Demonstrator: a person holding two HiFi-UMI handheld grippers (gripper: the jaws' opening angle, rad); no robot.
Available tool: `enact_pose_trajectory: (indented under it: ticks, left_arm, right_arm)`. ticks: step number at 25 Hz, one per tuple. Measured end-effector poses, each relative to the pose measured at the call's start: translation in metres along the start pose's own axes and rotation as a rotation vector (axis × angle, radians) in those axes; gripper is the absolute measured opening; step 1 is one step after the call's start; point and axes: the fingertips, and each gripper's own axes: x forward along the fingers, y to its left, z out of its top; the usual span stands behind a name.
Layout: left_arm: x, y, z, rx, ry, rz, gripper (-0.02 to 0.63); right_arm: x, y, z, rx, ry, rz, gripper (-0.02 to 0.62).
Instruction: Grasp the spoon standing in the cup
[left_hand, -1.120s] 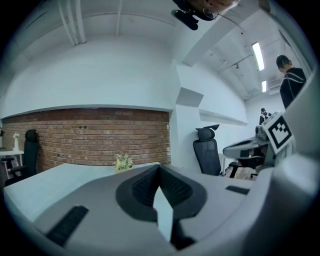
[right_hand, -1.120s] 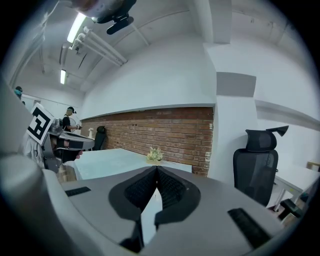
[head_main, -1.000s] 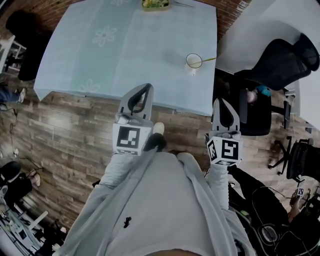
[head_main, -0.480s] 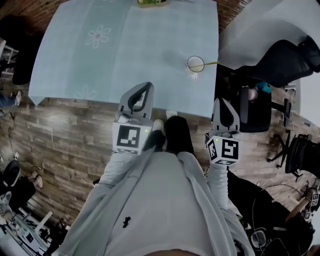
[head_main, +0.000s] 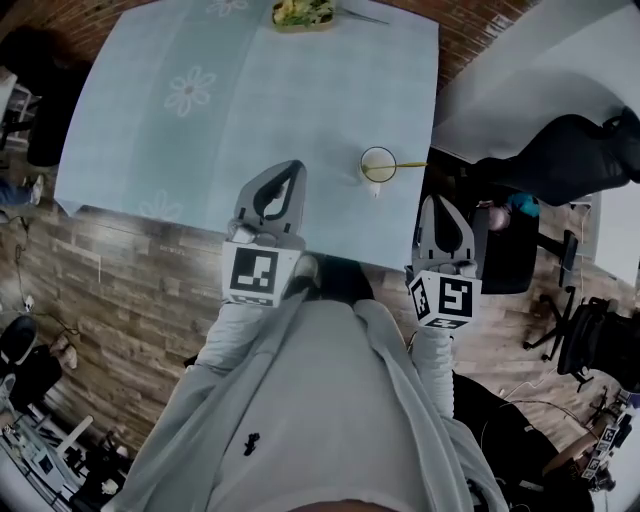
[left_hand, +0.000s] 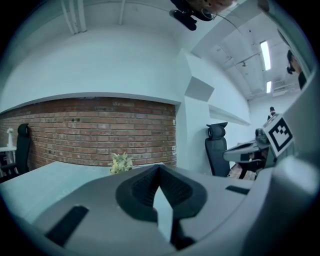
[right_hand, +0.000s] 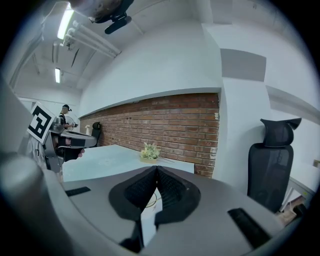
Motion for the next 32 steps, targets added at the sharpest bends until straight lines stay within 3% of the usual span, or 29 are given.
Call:
enact_pose_trajectory:
  ticks: [8,14,32]
  left_arm:
    - [0.063,-0.001,0.023,0.033,-0.03,0.05,0.017]
    - [0.079,0.001,0.03,0.034,-0.024,0.079,0.017]
    - [0.092,0.014,0.031,0.019,-0.002,0.051,0.018]
  right_arm:
    - [0.058,-0.044,0.02,-0.012,-0.043,0.08,0.015]
    - [0.082,-0.051,0.026,-0.016,-0.043,0.139,0.015]
    - [0.098,-0.052,0.023,0.015,-0.015,0.112,0.015]
